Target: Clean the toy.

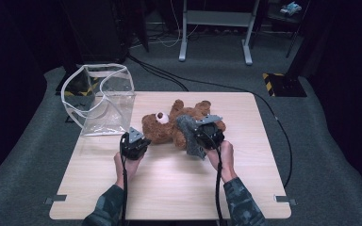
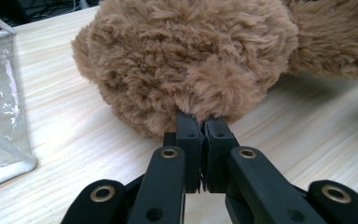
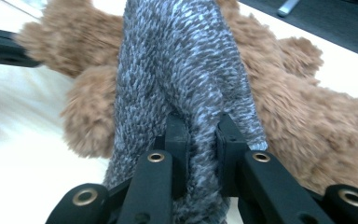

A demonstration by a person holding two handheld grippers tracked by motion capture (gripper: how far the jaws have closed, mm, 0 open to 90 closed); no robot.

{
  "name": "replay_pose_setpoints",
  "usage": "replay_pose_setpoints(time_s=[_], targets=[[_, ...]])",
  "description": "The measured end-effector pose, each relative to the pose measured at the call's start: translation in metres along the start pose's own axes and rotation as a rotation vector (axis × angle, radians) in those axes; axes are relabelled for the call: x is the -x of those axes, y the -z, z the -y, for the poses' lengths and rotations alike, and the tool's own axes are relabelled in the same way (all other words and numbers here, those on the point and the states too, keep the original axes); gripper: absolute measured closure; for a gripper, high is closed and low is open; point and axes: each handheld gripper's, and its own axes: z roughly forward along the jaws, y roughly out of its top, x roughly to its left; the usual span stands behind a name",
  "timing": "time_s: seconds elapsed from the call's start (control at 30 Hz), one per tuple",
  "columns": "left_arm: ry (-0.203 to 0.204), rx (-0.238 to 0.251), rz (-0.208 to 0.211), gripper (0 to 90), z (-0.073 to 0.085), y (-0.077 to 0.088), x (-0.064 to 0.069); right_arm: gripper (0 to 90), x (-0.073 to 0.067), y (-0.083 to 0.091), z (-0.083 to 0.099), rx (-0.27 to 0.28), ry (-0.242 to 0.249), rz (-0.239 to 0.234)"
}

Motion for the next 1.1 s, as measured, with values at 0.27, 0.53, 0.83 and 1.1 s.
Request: replay_pose_setpoints(time_s=[0.27,0.53,0.83,1.1], targets=[[-0.007,-0.001,0.001,87.2,0.001,-0.001,-0.001,78.9,-0.002,0.008,-0.021,0.0,-0.005,-0.073],[-0.009,-0.007,0.005,87.3,0.001,-0.002,-0.001,78.8,-0.031,0.022,-0.051,0.058,0.074,-0.173],[-0.002,0.0,0.008,87.3,0.002,-0.001,-0.003,78.8,-0.053,-0.041,-0.035,-0.117,0.109,-0.125],[0.006,-0.001,0.017,87.4,0.002,-0.001,-0.005,78.9,-0.004,-0.033,-0.006,-0.111,0.016,0.035]])
